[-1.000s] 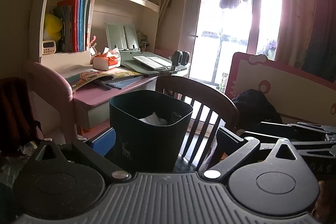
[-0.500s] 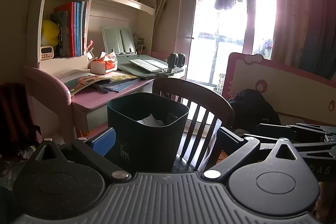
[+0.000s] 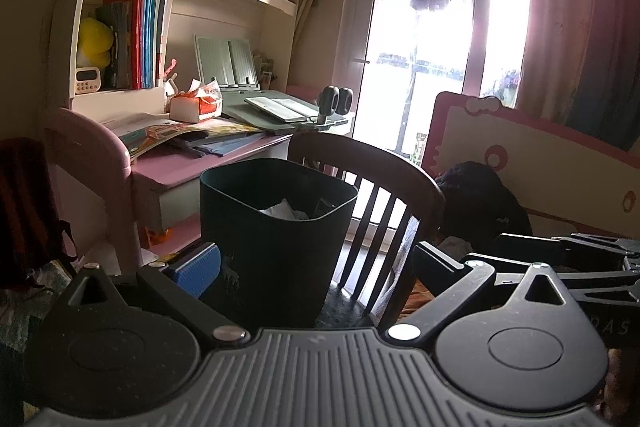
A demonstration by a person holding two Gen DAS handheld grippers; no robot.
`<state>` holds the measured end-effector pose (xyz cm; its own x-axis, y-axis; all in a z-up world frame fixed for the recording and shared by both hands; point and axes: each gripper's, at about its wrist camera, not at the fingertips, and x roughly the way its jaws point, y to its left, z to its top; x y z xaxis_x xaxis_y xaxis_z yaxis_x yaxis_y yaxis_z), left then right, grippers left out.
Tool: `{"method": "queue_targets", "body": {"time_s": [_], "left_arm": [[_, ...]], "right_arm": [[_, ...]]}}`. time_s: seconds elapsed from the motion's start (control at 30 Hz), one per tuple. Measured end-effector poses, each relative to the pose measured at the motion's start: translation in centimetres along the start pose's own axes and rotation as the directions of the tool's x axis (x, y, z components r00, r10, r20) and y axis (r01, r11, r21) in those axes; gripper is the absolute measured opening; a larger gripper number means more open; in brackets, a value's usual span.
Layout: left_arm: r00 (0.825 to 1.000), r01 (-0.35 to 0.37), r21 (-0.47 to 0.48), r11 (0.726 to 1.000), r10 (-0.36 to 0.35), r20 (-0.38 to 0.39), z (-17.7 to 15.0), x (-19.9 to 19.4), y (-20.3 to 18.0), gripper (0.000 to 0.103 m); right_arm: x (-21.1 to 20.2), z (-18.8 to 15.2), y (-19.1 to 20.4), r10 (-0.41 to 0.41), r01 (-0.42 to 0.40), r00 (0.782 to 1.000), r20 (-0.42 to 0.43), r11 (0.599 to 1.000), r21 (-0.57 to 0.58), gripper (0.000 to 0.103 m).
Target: Collect trash
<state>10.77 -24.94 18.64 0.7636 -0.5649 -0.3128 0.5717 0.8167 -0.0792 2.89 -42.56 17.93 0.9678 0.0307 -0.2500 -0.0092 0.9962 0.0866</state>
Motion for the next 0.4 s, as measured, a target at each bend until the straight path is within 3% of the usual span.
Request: {"method": "queue_targets", "body": {"time_s": [0.4], "left_arm": [[0.999, -0.011, 0.006, 1.0, 0.012, -0.035, -0.8, 1.4, -0.3, 0.103]], "right_arm": [[0.7, -1.1, -0.5, -0.044, 0.046, 0.998, -0.046, 0.999, 0.022, 0.057]]}}
